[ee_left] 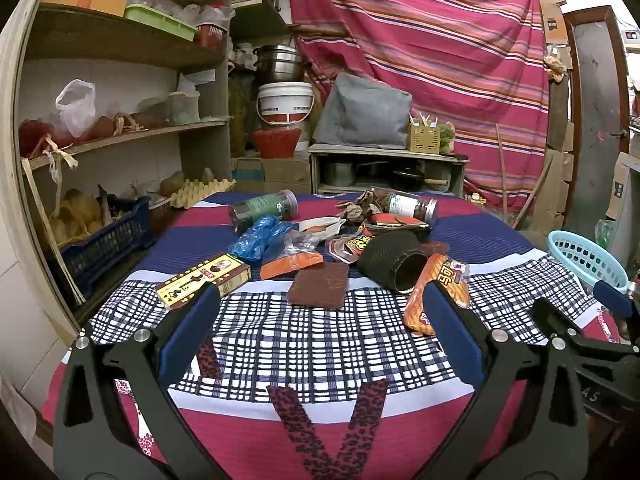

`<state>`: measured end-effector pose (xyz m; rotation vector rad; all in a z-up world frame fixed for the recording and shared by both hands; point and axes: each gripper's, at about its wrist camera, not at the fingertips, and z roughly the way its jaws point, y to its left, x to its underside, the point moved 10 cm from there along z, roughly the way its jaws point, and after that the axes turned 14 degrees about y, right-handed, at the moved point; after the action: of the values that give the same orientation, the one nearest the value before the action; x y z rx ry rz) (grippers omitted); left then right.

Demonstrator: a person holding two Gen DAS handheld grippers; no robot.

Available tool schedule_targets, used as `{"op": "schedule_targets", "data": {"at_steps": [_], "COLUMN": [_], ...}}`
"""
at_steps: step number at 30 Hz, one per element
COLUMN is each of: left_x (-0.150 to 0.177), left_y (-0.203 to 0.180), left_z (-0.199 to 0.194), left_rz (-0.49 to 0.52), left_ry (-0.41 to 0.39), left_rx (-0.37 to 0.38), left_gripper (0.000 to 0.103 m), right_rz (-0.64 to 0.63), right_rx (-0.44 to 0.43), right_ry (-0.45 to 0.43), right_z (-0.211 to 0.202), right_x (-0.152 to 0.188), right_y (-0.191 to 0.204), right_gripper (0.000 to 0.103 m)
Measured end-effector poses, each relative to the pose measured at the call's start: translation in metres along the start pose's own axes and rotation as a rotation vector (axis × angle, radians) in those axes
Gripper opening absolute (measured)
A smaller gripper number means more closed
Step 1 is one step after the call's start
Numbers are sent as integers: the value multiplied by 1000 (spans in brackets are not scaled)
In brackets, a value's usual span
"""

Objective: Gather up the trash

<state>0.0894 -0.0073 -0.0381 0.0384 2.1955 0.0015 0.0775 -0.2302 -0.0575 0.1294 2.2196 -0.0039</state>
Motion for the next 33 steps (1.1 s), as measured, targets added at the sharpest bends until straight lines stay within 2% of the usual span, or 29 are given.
{"op": "schedule_targets", "data": {"at_steps": [33], "left_x": [0], "left_y": [1], "left_z": [-1], "left_rz": [-3], "left_ry": [2], "left_rx": [2], "left_gripper": [98], "right_rz": [-4], "right_rx": [5], "right_ry": [5], "right_z": [1], "right_x": [4], "right_y": [-4], "right_gripper": [99]}}
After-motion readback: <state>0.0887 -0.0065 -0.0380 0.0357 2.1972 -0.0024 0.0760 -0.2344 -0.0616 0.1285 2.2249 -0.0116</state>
